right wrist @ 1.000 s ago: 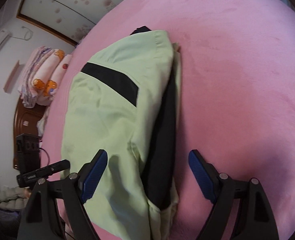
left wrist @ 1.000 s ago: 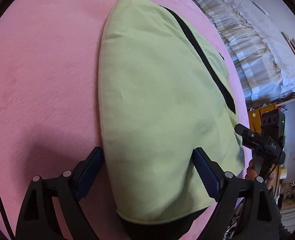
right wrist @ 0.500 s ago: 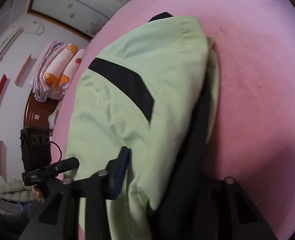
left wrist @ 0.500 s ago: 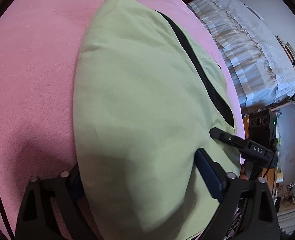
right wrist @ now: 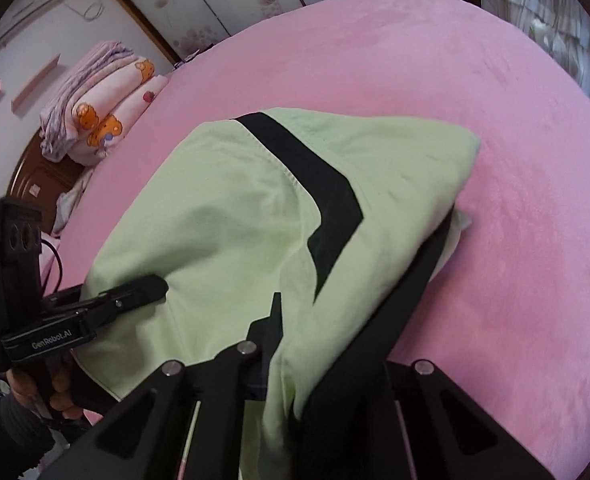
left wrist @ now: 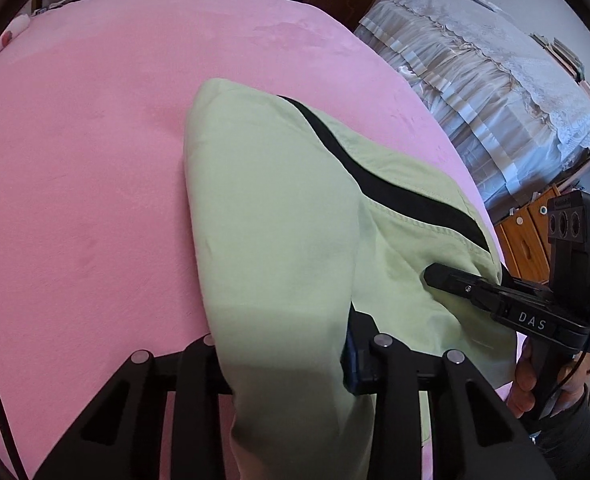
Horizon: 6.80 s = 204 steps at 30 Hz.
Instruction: Fold large clothes
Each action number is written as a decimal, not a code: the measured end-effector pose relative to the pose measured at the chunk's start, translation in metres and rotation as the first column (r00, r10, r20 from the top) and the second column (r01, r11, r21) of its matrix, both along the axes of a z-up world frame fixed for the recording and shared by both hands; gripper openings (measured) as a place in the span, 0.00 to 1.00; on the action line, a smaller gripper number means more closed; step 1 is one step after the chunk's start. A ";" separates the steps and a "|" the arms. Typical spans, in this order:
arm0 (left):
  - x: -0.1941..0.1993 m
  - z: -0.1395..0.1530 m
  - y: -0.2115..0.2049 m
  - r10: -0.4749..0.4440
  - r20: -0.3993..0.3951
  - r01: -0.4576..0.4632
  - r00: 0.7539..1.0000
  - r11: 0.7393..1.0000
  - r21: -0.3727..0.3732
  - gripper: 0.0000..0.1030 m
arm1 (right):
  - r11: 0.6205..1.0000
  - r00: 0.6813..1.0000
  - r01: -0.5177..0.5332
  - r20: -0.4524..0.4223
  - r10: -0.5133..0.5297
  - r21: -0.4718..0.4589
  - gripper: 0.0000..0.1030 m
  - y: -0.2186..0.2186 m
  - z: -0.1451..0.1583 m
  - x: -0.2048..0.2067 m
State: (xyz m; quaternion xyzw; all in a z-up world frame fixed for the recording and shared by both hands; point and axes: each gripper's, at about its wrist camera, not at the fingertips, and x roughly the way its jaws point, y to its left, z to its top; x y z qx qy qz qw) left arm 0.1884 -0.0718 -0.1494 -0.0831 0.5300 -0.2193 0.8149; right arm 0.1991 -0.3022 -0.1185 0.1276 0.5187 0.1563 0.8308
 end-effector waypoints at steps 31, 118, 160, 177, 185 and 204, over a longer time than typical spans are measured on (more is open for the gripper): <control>0.303 0.031 0.407 0.054 0.210 -0.100 0.976 0.972 0.215 0.49 | 0.976 0.958 -0.112 0.280 0.056 0.187 0.14 0.358 0.012 0.261; -0.164 0.199 0.137 0.293 0.407 -0.405 0.865 0.887 0.223 0.99 | 0.938 0.918 0.268 0.355 -0.179 -0.220 0.74 0.115 0.156 -0.154; -0.203 0.130 0.107 0.298 0.225 -0.360 0.928 0.873 0.329 0.99 | 0.950 0.965 0.195 0.219 -0.142 -0.244 0.75 0.128 0.099 -0.208; -0.206 0.130 0.108 0.305 0.224 -0.367 0.926 0.870 0.330 0.99 | 0.948 0.962 0.194 0.237 -0.134 -0.252 0.75 0.132 0.103 -0.215; -0.210 0.129 0.108 0.308 0.220 -0.367 0.926 0.871 0.326 0.99 | 0.947 0.961 0.199 0.239 -0.138 -0.252 0.75 0.132 0.106 -0.215; -0.210 0.127 0.107 0.307 0.215 -0.364 0.927 0.874 0.323 0.99 | 0.946 0.960 0.203 0.241 -0.141 -0.254 0.75 0.131 0.106 -0.215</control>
